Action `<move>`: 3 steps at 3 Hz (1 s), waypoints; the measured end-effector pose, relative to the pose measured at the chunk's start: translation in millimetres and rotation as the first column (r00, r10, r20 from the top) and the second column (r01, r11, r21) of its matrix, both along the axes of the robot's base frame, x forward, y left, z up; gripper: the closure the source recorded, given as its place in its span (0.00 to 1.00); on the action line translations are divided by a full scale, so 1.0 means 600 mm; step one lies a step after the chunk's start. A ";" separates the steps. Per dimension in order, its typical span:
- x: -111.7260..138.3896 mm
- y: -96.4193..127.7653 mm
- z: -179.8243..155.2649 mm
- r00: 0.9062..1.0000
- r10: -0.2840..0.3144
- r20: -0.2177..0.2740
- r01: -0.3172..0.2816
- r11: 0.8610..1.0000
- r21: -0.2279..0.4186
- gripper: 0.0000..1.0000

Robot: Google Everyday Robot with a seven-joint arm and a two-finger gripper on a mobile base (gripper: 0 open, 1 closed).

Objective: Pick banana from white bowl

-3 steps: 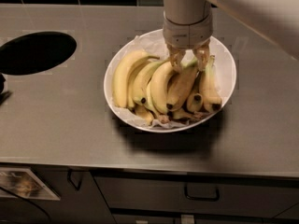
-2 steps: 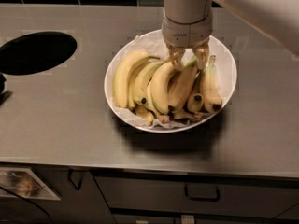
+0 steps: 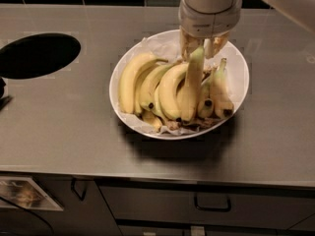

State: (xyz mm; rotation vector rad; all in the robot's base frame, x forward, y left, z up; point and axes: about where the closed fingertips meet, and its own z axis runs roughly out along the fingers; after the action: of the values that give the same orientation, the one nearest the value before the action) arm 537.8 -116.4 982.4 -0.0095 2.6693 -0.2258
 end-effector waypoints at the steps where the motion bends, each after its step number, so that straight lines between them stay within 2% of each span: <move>1: -0.006 -0.005 0.028 0.998 0.015 0.057 -0.016 1.000 0.013 1.00; 3: -0.021 0.011 0.079 0.990 0.055 0.129 -0.061 0.997 0.042 1.00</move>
Offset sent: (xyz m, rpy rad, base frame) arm -0.0154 -0.0024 0.0493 0.0690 -0.1372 0.0641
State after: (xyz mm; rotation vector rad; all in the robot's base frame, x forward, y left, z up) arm 525.4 -109.7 1030.1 -0.0560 2.5420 -0.1410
